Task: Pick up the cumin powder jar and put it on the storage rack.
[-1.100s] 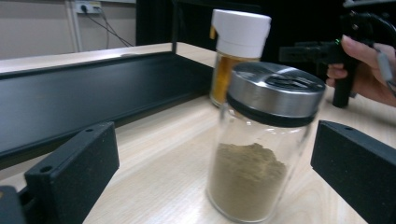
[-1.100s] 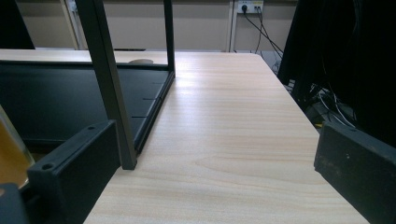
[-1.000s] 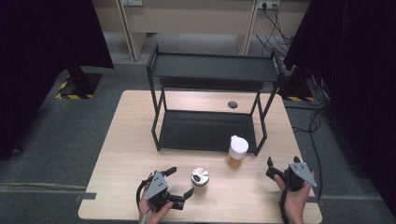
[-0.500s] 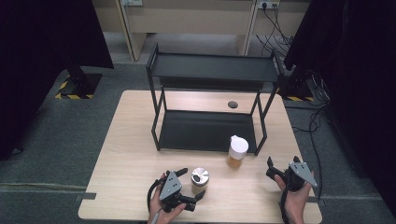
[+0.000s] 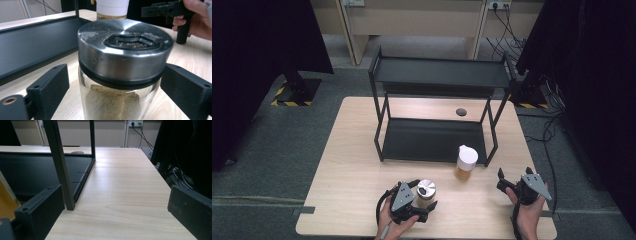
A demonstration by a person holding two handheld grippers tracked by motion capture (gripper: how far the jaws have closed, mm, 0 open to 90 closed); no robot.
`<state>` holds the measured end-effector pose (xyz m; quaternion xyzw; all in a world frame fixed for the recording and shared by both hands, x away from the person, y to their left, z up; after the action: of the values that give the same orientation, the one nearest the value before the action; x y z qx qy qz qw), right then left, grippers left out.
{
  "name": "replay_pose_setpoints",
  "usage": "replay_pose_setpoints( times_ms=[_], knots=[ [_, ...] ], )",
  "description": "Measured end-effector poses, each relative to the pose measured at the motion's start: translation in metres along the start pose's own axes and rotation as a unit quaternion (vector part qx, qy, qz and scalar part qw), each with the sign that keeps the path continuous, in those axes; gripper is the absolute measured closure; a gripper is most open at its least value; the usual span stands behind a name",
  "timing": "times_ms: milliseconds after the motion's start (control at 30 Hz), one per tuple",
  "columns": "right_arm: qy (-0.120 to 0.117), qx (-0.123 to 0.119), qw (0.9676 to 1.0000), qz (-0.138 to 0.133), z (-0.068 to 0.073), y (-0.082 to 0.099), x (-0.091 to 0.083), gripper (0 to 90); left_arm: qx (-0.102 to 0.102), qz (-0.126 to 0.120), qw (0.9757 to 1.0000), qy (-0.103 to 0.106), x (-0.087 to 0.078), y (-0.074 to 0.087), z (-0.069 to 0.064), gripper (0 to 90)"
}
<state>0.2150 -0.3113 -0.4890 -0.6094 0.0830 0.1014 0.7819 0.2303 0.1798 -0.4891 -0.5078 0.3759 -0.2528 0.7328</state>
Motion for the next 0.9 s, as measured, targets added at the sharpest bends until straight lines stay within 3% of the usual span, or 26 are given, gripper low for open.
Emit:
replay_pose_setpoints(
  times_ms=[167,467,900],
  knots=[
    [0.0,-0.003,1.0,0.0,0.0004,0.0,0.0001,1.1,0.005,0.006,1.0,-0.004,0.0006,-0.002,-0.0015,12.7],
    [0.0,-0.006,1.0,-0.001,0.001,0.0005,-0.0001,1.2,0.023,0.007,0.9997,-0.007,0.0037,-0.0041,-0.005,29.5],
    [-0.001,-0.012,0.9999,-0.001,0.0016,0.0007,0.0004,1.3,0.02,0.007,0.9997,-0.01,0.0024,-0.0037,-0.006,30.4]
  ],
)
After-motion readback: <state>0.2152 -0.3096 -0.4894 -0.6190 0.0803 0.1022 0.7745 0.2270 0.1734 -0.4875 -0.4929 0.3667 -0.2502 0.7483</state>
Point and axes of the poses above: each handheld gripper's, and its own axes: x roughly forward along the jaws, y roughly out of its underside, z roughly to its left, the point moved 1 cm from there along x, roughly forward along the jaws, and after that the axes turned 15 degrees about x, right-handed, at the moved point
